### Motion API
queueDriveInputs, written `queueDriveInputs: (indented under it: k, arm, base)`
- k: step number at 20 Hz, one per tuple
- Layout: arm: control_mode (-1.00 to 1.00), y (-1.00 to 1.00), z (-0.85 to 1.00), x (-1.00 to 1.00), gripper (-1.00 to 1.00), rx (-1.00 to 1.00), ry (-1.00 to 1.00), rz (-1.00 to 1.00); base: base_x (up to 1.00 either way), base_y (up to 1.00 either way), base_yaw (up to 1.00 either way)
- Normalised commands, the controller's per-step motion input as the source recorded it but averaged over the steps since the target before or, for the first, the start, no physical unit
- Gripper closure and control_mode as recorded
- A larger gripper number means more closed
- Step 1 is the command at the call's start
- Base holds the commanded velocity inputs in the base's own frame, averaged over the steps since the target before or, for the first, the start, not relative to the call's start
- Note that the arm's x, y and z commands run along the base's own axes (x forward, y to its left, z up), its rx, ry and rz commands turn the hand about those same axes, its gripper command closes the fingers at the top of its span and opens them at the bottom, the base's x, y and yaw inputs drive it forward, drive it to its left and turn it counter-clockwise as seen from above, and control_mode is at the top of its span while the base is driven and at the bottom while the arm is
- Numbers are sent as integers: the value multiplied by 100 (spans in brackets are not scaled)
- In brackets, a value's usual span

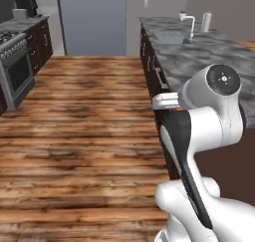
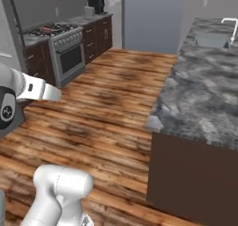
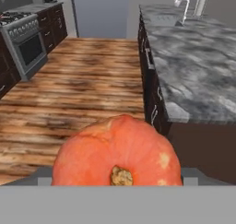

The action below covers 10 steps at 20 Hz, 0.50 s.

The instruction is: Place the cold items (squash and kiwi) from the fridge in one tupperware on the dining counter. Place the warm items (kebab skewer and hot dog) in the stove area in another tupperware.

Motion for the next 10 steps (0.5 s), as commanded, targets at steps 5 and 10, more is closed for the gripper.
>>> queueDriveInputs:
  k: [5, 10]
  arm:
    - [100, 0, 0, 0, 100, 0, 0, 0]
    - [100, 0, 0, 0, 100, 0, 0, 0]
  base:
    - [-6, -100, -3]
    - [-10, -100, -3]
